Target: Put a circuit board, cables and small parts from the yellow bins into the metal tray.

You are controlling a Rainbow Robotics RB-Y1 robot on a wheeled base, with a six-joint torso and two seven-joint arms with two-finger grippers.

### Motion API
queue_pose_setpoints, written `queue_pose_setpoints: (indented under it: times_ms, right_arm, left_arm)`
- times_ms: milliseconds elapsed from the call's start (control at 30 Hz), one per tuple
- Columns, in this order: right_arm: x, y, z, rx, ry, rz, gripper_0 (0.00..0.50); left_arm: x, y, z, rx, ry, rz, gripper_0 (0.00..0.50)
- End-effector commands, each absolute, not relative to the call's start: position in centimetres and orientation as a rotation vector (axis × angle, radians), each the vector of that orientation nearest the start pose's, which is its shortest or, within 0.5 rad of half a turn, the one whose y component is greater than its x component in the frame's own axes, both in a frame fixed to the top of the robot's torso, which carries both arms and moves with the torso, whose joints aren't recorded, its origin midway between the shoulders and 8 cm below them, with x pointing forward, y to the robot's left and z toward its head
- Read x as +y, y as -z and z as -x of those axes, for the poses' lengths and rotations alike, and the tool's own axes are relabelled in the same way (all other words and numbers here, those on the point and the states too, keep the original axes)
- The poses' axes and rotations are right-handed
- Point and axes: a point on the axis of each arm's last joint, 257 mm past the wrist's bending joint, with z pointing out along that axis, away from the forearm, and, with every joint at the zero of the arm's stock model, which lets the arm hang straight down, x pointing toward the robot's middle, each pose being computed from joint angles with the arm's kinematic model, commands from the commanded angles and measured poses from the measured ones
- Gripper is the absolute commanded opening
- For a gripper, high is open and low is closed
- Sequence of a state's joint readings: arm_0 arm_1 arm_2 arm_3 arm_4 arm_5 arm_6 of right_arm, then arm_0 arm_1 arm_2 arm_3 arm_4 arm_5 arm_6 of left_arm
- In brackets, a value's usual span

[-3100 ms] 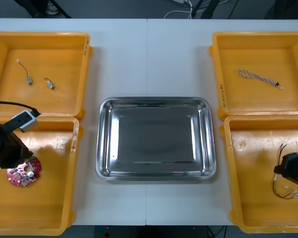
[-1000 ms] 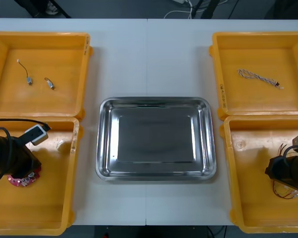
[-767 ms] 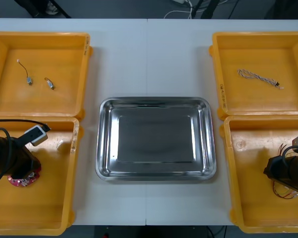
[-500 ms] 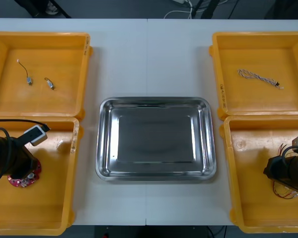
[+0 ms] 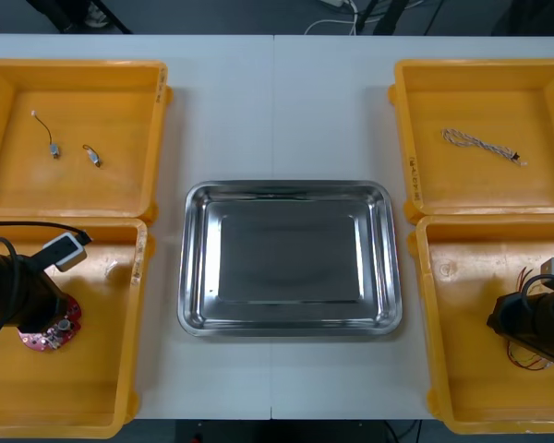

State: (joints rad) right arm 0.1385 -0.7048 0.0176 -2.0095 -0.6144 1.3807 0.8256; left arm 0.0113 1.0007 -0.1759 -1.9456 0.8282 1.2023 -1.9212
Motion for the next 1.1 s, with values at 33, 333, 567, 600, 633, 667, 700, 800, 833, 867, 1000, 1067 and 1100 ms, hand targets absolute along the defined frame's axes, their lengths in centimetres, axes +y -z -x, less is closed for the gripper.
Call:
queue_pose_setpoints:
  times_ms: [33,333,567,600,633,667,700,800,833,867,1000,1067,1100]
  right_arm:
    - [-34.6,34.2,-35.3,2.654,-0.16,-0.68,0.5]
    - [-34.6,34.0,-35.5,2.648,-0.163,-0.679,0.0]
    - [-35.2,33.3,-36.0,2.633,-0.159,-0.679,0.0]
    - [-35.2,33.2,-36.1,2.632,-0.157,-0.679,0.0]
    - [-35.4,33.0,-36.2,2.632,-0.153,-0.681,0.0]
    - [-35.4,32.7,-36.2,2.635,-0.146,-0.68,0.0]
    - [-35.5,32.5,-36.3,2.636,-0.142,-0.679,0.0]
    - [-36.0,31.1,-36.1,2.647,-0.115,-0.679,0.0]
    - [-36.2,30.7,-36.1,2.65,-0.102,-0.678,0.0]
    - [-36.3,30.1,-36.1,2.649,-0.097,-0.677,0.0]
    - [-37.0,27.6,-36.0,2.65,-0.062,-0.669,0.0]
    - [-37.3,26.4,-36.0,2.646,-0.052,-0.666,0.0]
    - [-37.4,25.7,-36.0,2.641,-0.047,-0.661,0.0]
  left_arm:
    - [37.6,27.9,-38.3,2.444,-0.282,-1.239,0.0]
    - [37.3,22.4,-38.1,2.459,-0.325,-1.212,0.0]
    - [35.5,18.9,-37.6,2.508,-0.323,-1.065,0.0]
    - [35.3,18.6,-37.6,2.512,-0.321,-1.047,0.0]
    - [34.9,18.3,-37.5,2.52,-0.316,-1.025,0.0]
    - [34.5,18.0,-37.4,2.528,-0.313,-1.004,0.0]
    - [34.2,17.8,-37.3,2.532,-0.307,-0.99,0.0]
    - [32.8,16.7,-37.1,2.545,-0.284,-0.925,0.0]
    - [32.5,16.4,-37.0,2.549,-0.275,-0.909,0.0]
    - [32.1,16.1,-37.0,2.55,-0.267,-0.894,0.0]
    - [30.2,14.9,-36.9,2.558,-0.223,-0.832,0.0]
    - [29.1,14.3,-37.3,2.538,-0.197,-0.816,0.0]
    - [28.5,14.1,-37.5,2.529,-0.19,-0.81,0.0]
